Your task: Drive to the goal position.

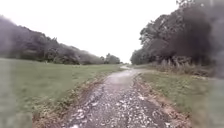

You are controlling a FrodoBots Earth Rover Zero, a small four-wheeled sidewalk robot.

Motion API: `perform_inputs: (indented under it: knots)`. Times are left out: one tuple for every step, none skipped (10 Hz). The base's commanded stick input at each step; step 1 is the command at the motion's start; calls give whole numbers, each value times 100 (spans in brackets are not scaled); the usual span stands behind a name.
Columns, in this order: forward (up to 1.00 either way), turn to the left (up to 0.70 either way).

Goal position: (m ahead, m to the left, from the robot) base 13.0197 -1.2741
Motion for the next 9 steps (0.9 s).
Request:
perform_inputs:
  knots:
    - [70,0]
    - [70,0]
    - [70,0]
    - [70,0]
    - [70,0]
    - [70,0]
    - [70,0]
    - [70,0]
    - [70,0]
